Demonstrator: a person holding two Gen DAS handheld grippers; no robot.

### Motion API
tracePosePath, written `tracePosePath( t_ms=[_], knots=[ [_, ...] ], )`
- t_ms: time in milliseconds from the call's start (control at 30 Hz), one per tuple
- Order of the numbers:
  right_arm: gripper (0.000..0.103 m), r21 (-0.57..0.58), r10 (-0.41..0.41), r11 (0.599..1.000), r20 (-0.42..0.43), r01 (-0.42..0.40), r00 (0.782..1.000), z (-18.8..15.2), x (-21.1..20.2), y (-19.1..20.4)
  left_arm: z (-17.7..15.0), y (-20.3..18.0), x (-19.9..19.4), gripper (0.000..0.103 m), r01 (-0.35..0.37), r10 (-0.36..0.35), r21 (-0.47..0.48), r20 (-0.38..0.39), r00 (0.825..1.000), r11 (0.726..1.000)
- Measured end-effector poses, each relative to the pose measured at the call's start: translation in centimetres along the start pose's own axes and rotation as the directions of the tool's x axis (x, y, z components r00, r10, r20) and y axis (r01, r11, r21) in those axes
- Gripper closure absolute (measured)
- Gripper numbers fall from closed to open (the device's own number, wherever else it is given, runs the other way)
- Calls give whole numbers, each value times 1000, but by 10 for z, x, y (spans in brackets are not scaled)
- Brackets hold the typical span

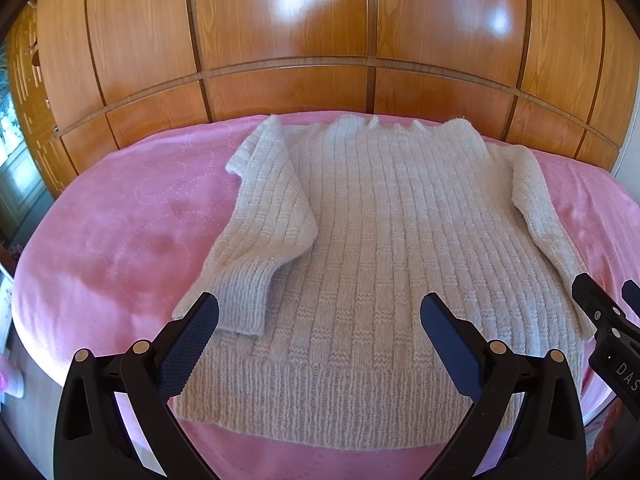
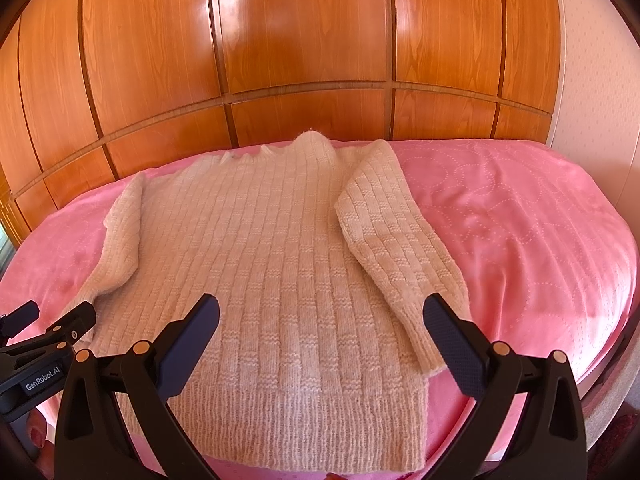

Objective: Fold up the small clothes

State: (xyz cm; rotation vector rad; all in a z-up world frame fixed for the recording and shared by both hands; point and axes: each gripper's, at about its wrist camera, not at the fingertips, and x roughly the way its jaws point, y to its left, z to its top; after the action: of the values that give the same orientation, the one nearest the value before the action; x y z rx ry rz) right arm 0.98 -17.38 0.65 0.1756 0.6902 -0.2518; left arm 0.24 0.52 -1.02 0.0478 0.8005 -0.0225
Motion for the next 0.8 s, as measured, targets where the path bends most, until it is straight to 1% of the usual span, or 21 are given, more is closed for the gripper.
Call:
tracePosePath(
  t_ms=[233, 367, 467, 500, 567, 700, 800],
  knots=[
    [2, 4, 4, 1000, -7, -4, 1000, -1, 4, -1, -1, -2, 3, 3, 11, -11, 9, -5, 1000, 1000],
    [2, 9, 27, 1000, -17, -27, 999, -3, 16, -2, -1, -3, 11, 3, 37, -36, 15, -35, 999, 999],
    [2, -22, 59, 998, 10, -59, 998, -5, 30, 0, -3, -1, 20, 3, 61, -60, 20, -65, 996, 998],
    [2, -49, 65, 997, 22, -64, 998, -5, 38, 2, -3, 0, 23, 3, 66, -65, 22, -69, 996, 998],
    [2, -76, 47, 996, 19, -46, 999, -5, 50, 5, -3, 4, 28, 3, 85, -83, 22, -65, 994, 996],
    [2, -93, 36, 995, 9, -35, 999, 0, 70, 3, -5, 26, 34, 3, 144, -144, -33, -12, 990, 989],
    [2, -101, 17, 995, 22, -15, 1000, 6, 84, 3, -4, 50, 44, 3, 182, -182, -107, 9, 983, 977]
  ],
)
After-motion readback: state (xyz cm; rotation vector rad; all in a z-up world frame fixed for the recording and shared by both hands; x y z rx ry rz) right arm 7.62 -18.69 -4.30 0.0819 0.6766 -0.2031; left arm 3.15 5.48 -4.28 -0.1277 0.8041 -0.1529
